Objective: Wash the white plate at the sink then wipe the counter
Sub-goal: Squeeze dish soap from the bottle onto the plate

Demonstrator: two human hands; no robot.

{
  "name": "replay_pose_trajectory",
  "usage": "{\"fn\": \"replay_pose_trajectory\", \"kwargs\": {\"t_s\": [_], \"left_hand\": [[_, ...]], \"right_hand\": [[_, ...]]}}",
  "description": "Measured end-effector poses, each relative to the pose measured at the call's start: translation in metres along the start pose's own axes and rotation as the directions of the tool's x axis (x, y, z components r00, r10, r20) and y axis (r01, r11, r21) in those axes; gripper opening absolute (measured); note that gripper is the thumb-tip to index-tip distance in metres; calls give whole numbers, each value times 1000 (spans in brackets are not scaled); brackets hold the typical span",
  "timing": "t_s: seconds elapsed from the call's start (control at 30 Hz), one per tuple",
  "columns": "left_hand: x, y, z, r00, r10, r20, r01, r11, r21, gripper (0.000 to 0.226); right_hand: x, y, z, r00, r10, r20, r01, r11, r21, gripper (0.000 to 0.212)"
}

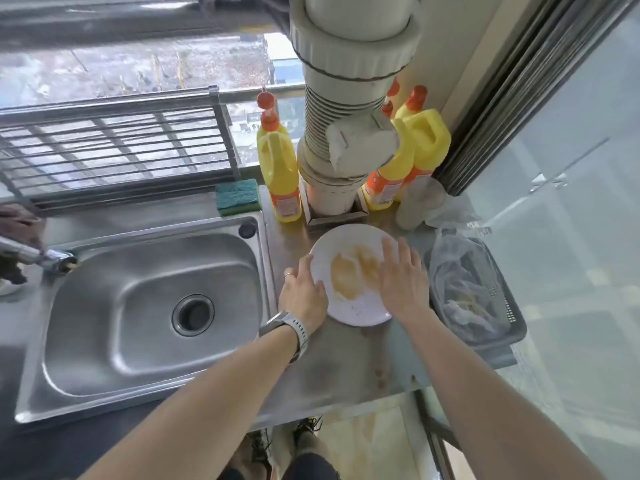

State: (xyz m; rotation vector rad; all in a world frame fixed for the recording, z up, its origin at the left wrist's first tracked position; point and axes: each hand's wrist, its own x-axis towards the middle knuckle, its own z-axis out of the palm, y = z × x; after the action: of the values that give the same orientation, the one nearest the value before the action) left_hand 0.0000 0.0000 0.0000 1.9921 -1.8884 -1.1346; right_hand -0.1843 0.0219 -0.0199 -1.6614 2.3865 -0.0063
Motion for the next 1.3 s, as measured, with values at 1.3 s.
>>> {"fn": "replay_pose_trajectory", "kwargs": {"t_s": [1.3], "left_hand": [[68, -321, -154, 939, -273, -210, 233, 953, -196, 54]], "right_hand": [[-13, -309, 143, 966, 26, 256, -62, 989, 134, 40]]}}
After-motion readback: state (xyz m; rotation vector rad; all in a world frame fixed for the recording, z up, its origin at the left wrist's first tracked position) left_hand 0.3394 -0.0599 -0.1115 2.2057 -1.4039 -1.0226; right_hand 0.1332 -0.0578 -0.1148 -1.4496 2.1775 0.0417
